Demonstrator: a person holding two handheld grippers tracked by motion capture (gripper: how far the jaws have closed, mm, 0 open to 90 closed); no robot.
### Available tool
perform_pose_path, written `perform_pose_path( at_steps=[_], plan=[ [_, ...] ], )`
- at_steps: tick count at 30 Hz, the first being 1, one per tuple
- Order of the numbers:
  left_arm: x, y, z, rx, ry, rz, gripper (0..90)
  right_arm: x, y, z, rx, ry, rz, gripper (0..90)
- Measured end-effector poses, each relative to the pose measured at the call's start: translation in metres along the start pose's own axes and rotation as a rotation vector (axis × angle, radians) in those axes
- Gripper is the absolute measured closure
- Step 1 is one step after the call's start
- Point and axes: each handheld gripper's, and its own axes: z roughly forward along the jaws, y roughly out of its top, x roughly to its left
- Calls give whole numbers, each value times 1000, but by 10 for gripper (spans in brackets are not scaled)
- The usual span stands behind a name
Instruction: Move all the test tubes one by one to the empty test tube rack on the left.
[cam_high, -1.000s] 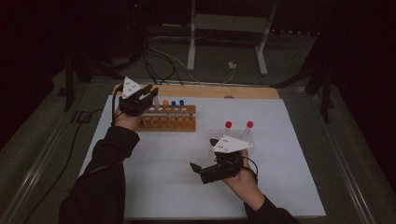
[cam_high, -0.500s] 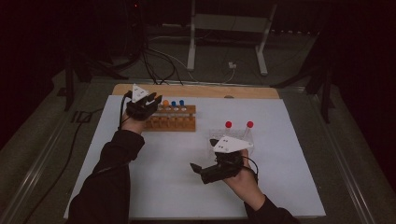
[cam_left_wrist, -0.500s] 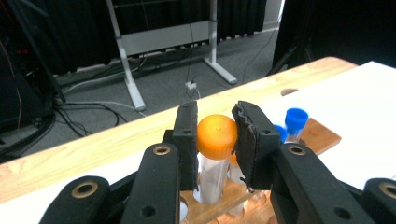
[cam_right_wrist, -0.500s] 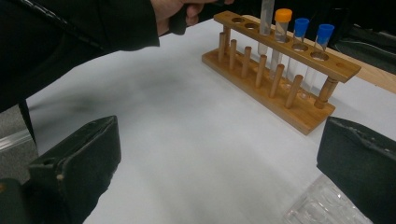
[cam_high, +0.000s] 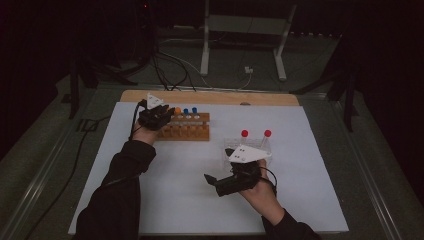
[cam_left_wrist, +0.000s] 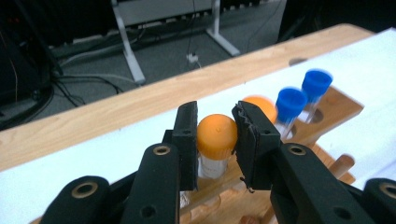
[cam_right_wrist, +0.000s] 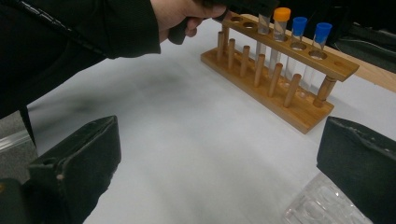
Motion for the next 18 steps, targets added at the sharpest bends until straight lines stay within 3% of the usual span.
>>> perform_pose_path(
  at_steps=[9,13,18],
  plan=[
    [0,2,-2,22,-1,-13,702,0,1,-2,-2,2,2,0],
    [0,4,-11,17,-4,-1,608,-2,1,-4,-10,1,3,0],
    [1,5,-26,0,-4,4,558,-4,3,-7,-21,-6,5,0]
  ],
)
